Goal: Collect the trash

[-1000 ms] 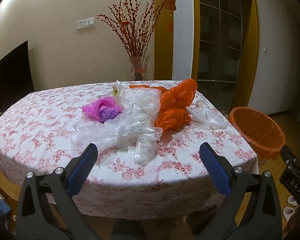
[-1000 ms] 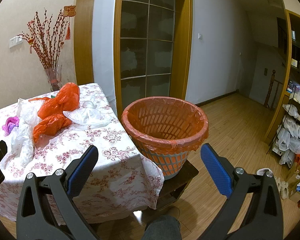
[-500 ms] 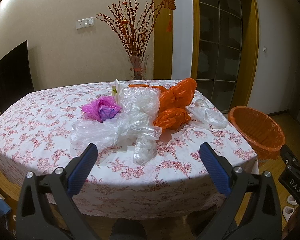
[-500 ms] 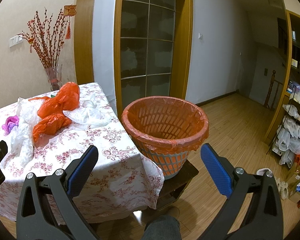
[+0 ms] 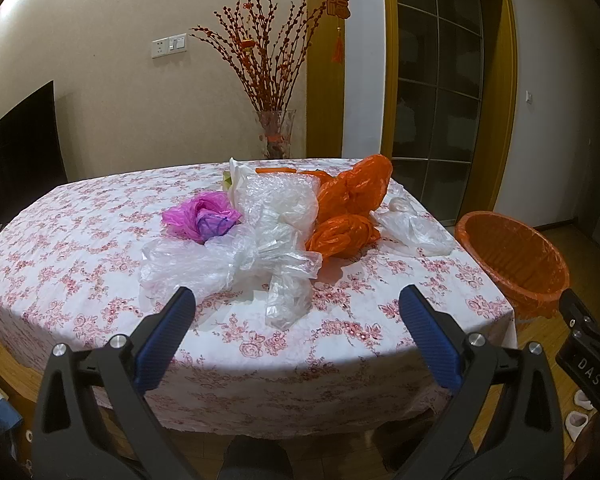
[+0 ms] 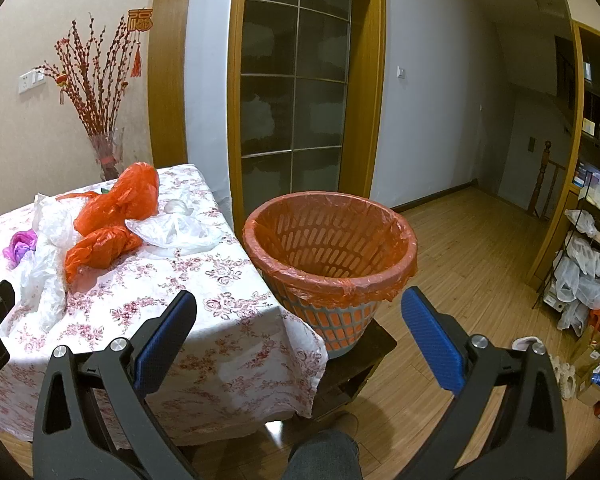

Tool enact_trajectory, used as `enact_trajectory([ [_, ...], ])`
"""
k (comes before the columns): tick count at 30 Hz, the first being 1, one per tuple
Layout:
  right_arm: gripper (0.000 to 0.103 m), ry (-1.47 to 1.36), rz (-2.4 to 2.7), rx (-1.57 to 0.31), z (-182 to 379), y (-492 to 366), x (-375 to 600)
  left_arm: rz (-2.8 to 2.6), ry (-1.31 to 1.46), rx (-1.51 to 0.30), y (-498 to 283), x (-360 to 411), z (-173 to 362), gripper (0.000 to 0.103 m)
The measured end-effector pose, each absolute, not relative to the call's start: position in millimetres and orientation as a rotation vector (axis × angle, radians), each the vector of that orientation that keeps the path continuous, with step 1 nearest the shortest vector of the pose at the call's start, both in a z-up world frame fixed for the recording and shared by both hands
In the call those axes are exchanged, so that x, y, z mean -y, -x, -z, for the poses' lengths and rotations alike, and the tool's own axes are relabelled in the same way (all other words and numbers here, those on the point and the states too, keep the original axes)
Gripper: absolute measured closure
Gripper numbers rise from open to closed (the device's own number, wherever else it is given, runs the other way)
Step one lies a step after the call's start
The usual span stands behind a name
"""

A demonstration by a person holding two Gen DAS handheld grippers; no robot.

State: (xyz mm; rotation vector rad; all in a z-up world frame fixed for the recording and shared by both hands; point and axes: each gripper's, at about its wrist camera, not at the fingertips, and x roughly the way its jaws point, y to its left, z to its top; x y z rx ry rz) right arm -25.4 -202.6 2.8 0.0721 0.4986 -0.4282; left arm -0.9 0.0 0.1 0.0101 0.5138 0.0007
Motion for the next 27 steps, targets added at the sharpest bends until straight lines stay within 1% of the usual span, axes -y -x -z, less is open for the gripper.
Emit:
enact_trajectory([
  [27,0.002,-0.071,0.430,-0.502,-2.6,24.3,201.8,0.000,-0.010,-0.520,-0.8,0.1,0.3,0.004],
])
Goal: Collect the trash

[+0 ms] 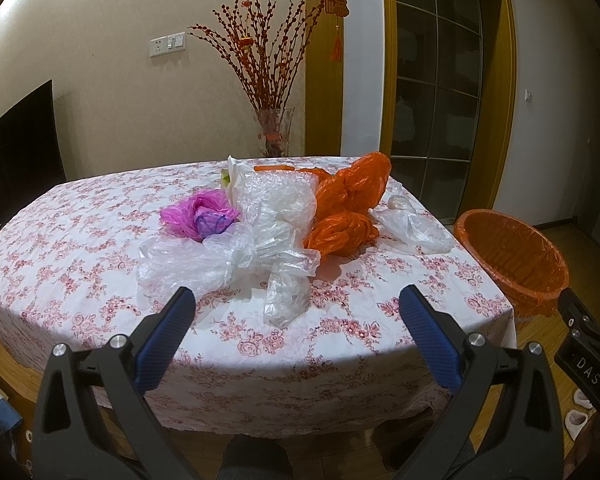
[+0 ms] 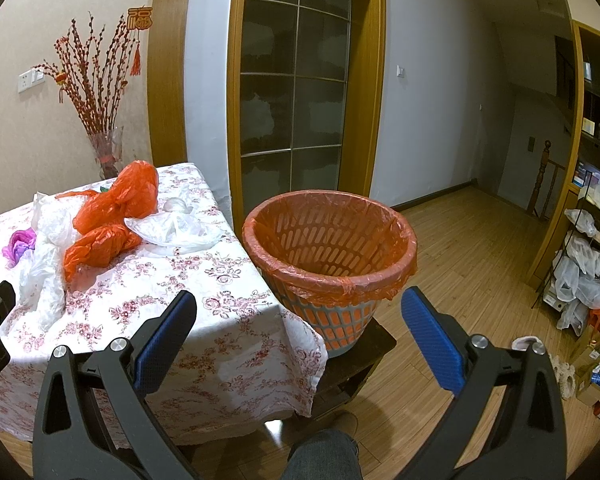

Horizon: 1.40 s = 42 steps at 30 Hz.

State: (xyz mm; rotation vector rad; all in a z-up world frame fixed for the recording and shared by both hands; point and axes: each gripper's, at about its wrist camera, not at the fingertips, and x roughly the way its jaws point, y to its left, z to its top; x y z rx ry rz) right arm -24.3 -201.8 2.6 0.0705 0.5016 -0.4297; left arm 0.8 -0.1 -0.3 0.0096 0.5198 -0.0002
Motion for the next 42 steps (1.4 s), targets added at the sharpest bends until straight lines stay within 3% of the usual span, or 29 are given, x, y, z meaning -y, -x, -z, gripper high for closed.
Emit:
enact_trajectory([
  [18,0.002,-0.064,0.399,-0.482,1.3,21.8,202.5,-0.017,0.000,-0.535,-5.8,-2.9,8.6,0.004],
  [29,0.002,-0.120,0.223,-0.525,-4.0,-50.1,204.3,-0.152,0.090,-0.562,-46.7,-59.1,6.8,0.004],
  [37,0.031,-0.139,0.064,-0.615,10.6,-137.0,192.8,-0.192,0.088,-0.573,-83.8,-79.0,5.7,0.004],
  [42,0.040,-0.132,0.047,-0.678,23.1,-180.7,189.5,-0.192,0.085,-0.595,-109.2,-90.8,7.7,0.004],
])
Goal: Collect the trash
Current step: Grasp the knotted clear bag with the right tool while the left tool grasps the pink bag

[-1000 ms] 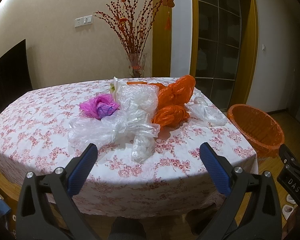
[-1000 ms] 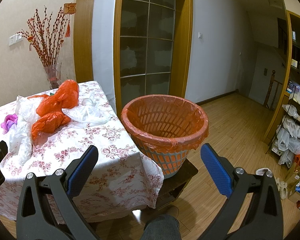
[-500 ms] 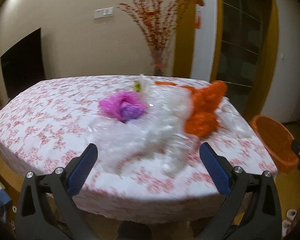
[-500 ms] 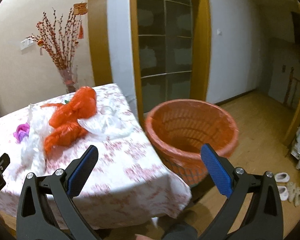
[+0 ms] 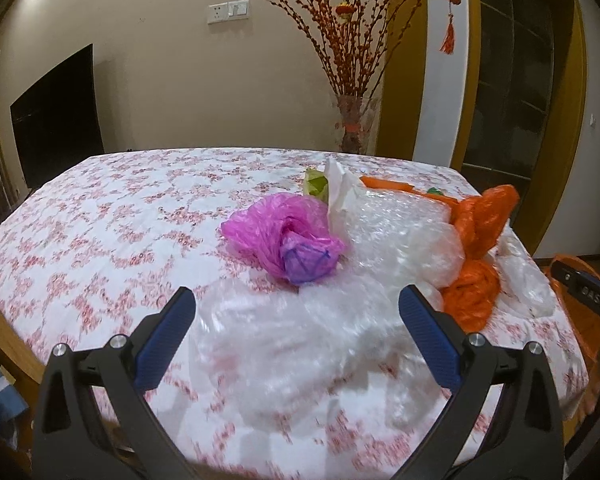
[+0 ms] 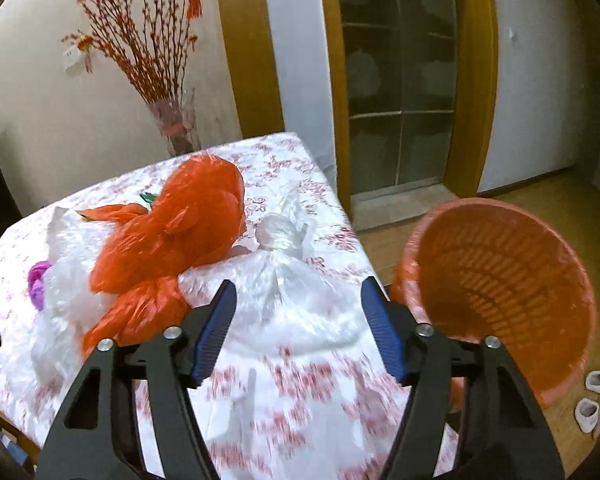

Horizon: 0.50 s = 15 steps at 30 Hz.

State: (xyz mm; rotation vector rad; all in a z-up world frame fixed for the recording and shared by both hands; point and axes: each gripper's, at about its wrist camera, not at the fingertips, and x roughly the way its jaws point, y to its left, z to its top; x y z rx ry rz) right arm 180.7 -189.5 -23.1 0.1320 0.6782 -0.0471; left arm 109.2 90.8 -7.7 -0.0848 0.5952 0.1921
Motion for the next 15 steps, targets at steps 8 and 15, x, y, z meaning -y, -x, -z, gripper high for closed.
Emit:
enact_trajectory([
  [8,0.041,-0.082,0.055,-0.757,40.9,-223.8,180.6,-0.202,0.078,-0.631,-153.4,-118.1,7.5,0.004],
  [15,0.083,-0.094,0.023,-0.875,61.4,-241.1,182.9,-0.175,0.092,-0.698,-188.6,-135.7,17.2,0.005],
])
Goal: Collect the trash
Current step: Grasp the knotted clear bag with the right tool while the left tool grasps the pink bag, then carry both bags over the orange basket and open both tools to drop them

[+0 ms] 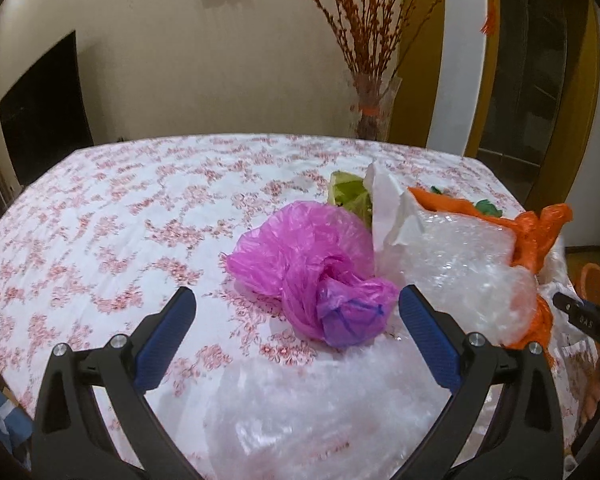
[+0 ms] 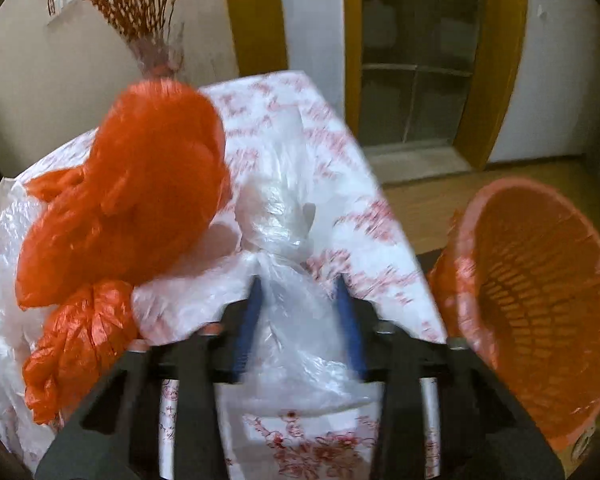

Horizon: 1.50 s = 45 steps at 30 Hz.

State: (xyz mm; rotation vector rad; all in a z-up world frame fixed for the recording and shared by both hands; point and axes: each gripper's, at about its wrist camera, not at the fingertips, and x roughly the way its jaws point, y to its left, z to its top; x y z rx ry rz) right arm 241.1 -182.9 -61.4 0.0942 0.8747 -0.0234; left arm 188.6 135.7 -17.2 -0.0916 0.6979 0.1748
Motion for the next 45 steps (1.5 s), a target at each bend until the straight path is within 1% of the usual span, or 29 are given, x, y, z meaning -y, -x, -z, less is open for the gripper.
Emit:
enact_trajectory([
  [1,0.090,-0.089,0.013,-0.870,61.7,-240.4,181.8,-0.173,0.103,-0.716,-194.6,-138.5,19.6,0.007],
  [3,0.098,-0.069,0.003,-0.867,60.4,-237.4,178.4,-0.159,0.124,-0.743,-203.1,-142.2,23.5,0.011],
  [5,0.099,-0.071,-0.011,-0.855,58.1,-233.2,177.2,-0.146,0.145,-0.772,-211.5,-145.0,27.4,0.019],
  [7,0.100,-0.085,-0.022,-0.843,55.3,-229.5,179.0,-0.135,0.160,-0.797,-216.7,-147.8,31.3,0.023],
  [12,0.100,-0.096,-0.035,-0.797,43.3,-218.3,182.6,-0.133,0.165,-0.819,-220.7,-148.6,35.1,0.024],
  [13,0.100,-0.098,-0.036,-0.795,41.9,-219.3,183.0,-0.133,0.159,-0.818,-220.9,-148.1,35.2,0.026],
  [14,0.100,-0.101,-0.038,-0.793,40.7,-218.3,183.5,-0.129,0.151,-0.820,-221.8,-147.3,35.4,0.031],
  [15,0.100,-0.104,-0.042,-0.792,40.1,-217.8,184.1,-0.124,0.148,-0.825,-223.5,-146.4,35.8,0.035],
  [17,0.100,-0.103,-0.045,-0.793,38.9,-218.8,184.0,-0.097,0.154,-0.845,-228.3,-146.7,38.4,0.055],
  [18,0.100,-0.099,-0.046,-0.793,38.5,-217.9,183.1,-0.084,0.162,-0.855,-230.5,-146.7,39.9,0.060],
  [20,0.100,-0.098,-0.048,-0.790,38.0,-214.8,184.3,-0.081,0.169,-0.858,-231.9,-147.5,41.0,0.070],
  [23,0.100,-0.097,-0.047,-0.776,32.5,-210.1,186.8,-0.073,0.171,-0.836,-228.7,-149.3,36.1,0.078],
  [26,0.100,-0.100,-0.046,-0.755,25.3,-204.6,190.5,-0.082,0.153,-0.801,-222.9,-151.1,26.6,0.080],
  [34,0.100,-0.104,-0.060,-0.694,2.4,-189.9,193.7,-0.103,0.138,-0.706,-202.0,-151.8,-15.7,0.080],
  [45,0.100,-0.120,-0.043,-0.617,-27.3,-166.6,217.4,-0.025,0.121,-0.582,-179.8,-104.9,-75.8,0.080],
])
